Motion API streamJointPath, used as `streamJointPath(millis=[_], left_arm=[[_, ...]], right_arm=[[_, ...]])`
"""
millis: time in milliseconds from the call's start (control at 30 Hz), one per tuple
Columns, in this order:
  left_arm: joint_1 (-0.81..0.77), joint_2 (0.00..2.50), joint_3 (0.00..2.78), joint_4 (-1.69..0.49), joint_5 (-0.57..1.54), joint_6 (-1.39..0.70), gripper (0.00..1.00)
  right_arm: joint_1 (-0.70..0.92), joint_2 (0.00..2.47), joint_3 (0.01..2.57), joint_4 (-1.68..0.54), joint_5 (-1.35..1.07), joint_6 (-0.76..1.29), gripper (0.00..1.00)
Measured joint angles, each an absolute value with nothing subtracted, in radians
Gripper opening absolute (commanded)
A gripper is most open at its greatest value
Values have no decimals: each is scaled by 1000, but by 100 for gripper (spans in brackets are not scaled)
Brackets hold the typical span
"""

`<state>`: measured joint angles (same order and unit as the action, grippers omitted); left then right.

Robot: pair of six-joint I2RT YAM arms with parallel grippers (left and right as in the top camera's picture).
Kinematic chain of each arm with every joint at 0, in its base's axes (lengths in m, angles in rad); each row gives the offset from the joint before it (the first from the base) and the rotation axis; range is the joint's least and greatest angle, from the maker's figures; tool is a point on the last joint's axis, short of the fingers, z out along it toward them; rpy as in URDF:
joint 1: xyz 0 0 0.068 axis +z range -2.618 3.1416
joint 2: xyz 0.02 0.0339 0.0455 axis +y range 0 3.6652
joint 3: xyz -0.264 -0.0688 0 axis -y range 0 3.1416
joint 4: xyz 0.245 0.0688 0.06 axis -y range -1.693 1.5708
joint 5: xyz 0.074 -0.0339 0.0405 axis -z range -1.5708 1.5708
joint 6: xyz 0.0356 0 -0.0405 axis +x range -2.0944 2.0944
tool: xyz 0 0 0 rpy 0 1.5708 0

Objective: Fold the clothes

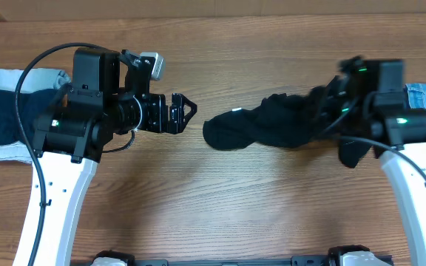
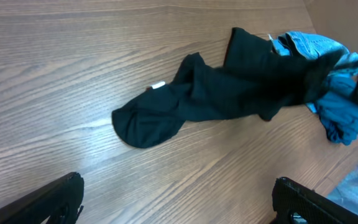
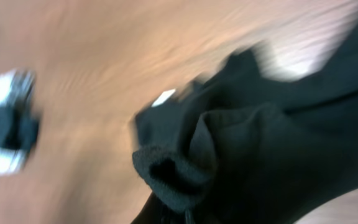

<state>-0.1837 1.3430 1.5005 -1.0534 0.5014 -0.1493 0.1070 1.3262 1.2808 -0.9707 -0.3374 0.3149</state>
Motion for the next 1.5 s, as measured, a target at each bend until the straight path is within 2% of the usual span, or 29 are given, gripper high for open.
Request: streamJointPath(millis=[133,233,333,433,600,733,800,967,1167,1233,1300,1367,1400,1500], left_arm=[[-184,1343,1501,-1044,501,-149,100],[-184,1343,1501,-1044,496,-149,100],[-184,1343,1501,-1043,490,-149,100],[-184,1343,1501,-1044,486,-149,100],[-184,1343,1501,-1050,476,-149,100],[-184,1343,1501,-1050,471,-149,100],[-184,1343,1501,-1050,467,-149,100],[-184,1343,1501,-1049,452,-149,100],[-184,1348,1501,-1048,433,-149,100],[-184,1367,1501,-1048,417,-149,97],[-191,1407,1501,-1048,405,-149,89],[-220,1481,1501,-1047,397,-149,86],[-237,1525,1501,-1044,393,-149,81],[-290,1650,1501,-1024,389,-153,64]], right_arm=[[421,1331,1281,-989,-385,383,4],[719,1333,1281,-979,-366,453,4],[860,1332,1281,-989,-264,479,4],[932,1333,1281,-995,-159,486,6],[934,1333,1281,-973,14,414,19],[934,1333,1281,-935,173,317,19],[933,1333,1281,-910,199,265,23],[932,1333,1281,-916,210,178,17],[902,1333,1281,-907,410,217,22],[796,1333,1281,-906,402,277,22],[635,1338,1281,-910,315,308,22],[485,1359,1281,-913,230,322,22],[387,1388,1281,-923,155,329,22],[229,1505,1281,-968,-4,333,20]])
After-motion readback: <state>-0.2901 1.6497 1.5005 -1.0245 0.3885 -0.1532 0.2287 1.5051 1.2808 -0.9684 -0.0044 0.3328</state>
